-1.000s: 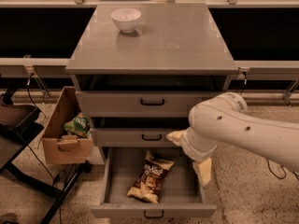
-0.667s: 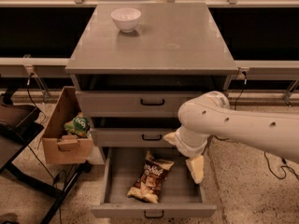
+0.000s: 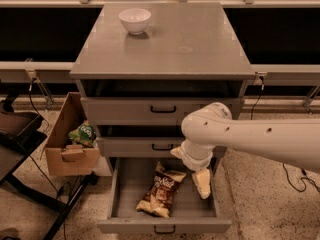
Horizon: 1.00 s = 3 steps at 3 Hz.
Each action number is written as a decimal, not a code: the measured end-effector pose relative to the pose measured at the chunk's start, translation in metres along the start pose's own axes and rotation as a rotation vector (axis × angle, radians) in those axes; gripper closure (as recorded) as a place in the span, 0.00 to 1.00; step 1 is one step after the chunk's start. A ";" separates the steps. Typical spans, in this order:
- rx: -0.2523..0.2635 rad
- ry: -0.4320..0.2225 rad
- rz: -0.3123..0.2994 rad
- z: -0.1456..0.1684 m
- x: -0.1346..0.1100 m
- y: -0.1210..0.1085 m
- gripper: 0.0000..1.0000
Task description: Pick brown chip bag from bottom drawer and place on counter
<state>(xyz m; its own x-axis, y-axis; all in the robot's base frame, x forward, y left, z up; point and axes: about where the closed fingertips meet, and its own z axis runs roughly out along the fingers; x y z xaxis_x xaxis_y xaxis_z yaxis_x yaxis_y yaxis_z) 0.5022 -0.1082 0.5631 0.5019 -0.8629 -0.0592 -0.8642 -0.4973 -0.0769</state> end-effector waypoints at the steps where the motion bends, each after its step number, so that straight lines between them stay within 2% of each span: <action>1: -0.020 -0.006 -0.048 0.064 -0.004 -0.010 0.00; 2: -0.022 0.011 -0.119 0.136 -0.001 -0.023 0.00; 3: -0.054 0.112 -0.254 0.227 0.036 -0.042 0.00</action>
Offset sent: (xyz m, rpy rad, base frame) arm 0.0569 0.0371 -0.2455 -0.0923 -0.0409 0.2718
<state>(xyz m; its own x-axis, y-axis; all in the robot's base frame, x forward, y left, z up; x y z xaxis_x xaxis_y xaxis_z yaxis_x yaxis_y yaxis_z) 0.5647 -0.0985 0.3383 0.6980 -0.7131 0.0656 -0.7135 -0.7003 -0.0217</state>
